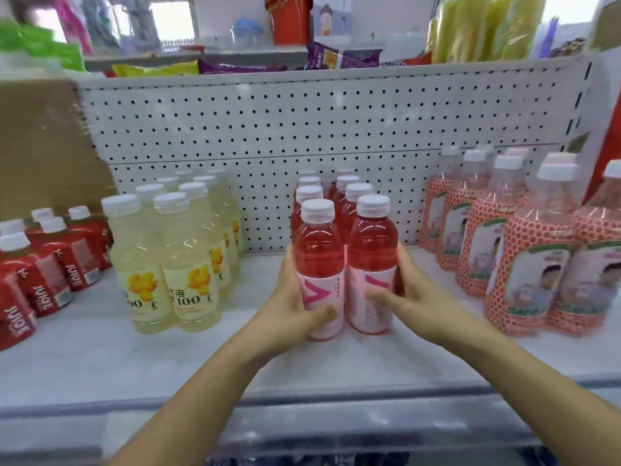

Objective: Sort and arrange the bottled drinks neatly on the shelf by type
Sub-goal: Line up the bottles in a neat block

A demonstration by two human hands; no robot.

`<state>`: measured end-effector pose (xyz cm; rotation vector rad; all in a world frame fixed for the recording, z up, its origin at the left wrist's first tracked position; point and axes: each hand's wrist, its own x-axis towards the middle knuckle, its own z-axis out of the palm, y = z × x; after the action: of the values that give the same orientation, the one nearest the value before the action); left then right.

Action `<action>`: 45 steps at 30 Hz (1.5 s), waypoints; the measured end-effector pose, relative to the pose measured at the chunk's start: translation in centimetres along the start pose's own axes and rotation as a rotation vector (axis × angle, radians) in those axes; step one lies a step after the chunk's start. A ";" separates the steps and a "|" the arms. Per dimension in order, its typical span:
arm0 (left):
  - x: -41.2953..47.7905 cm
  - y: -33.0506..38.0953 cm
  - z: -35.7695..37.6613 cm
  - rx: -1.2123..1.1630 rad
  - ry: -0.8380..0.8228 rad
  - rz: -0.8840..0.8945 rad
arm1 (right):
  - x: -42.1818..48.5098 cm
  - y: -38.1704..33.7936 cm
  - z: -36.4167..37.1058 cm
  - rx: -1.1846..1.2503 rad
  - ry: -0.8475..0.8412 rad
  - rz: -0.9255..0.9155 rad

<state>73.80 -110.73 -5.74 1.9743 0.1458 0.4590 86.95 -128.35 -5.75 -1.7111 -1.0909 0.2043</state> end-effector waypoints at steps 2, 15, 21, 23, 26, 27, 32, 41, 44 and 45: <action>0.5 -0.3 0.3 -0.021 0.004 -0.031 | 0.7 0.3 0.5 0.048 0.005 -0.016; 1.6 -1.4 -0.5 0.016 0.116 -0.059 | 1.0 0.1 1.4 -0.005 0.094 0.042; 1.4 -2.2 0.2 0.030 0.185 -0.046 | 0.4 0.3 2.4 -0.107 0.195 0.127; 1.4 -2.0 0.4 0.013 0.183 -0.028 | 0.4 0.1 2.6 -0.136 0.222 0.127; 1.1 -1.5 0.4 0.020 0.176 -0.038 | 0.2 -0.3 2.7 -0.159 0.206 0.137; 1.0 -1.4 0.4 0.029 0.175 -0.049 | 0.1 -0.5 2.7 -0.157 0.181 0.151; -1.0 -0.1 1.6 0.295 0.400 0.002 | -2.7 -1.8 1.5 -0.196 0.116 0.124; -2.2 5.7 12.7 0.407 0.193 0.385 | -10.8 -1.8 -7.2 -0.501 0.461 -0.359; -1.2 7.3 16.1 0.258 0.037 0.217 | -13.6 -0.2 -12.8 -0.535 0.583 -0.398; -0.5 7.8 17.2 0.215 0.002 0.167 | -14.0 0.5 -14.7 -0.495 0.613 -0.332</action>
<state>79.10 -128.89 -5.34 2.2077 0.0326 0.5729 88.06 -148.62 -4.73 -1.7969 -0.9742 -0.8106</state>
